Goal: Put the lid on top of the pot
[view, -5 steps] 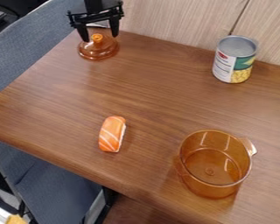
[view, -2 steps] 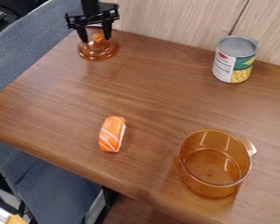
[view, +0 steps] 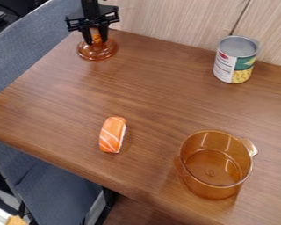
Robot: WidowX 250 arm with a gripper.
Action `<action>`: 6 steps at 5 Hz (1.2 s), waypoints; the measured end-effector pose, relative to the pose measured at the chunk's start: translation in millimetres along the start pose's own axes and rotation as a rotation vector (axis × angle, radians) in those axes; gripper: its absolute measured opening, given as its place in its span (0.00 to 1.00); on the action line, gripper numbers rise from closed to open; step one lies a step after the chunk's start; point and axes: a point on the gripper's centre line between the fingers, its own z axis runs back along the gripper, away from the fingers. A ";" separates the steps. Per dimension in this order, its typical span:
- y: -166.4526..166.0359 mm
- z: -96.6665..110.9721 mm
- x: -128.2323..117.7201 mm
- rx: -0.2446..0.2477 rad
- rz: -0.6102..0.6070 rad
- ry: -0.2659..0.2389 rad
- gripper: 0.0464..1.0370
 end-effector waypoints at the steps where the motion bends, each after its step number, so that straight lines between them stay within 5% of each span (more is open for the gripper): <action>1: -0.6 -0.6 -0.8 -0.005 0.004 0.002 0.34; 3: -1.9 7.2 -6.5 0.035 0.000 0.012 0.34; 4: -17.6 56.3 2.0 -0.029 -0.003 -0.071 0.34; 6: -40.1 123.9 -63.5 -0.089 -0.101 -0.095 0.34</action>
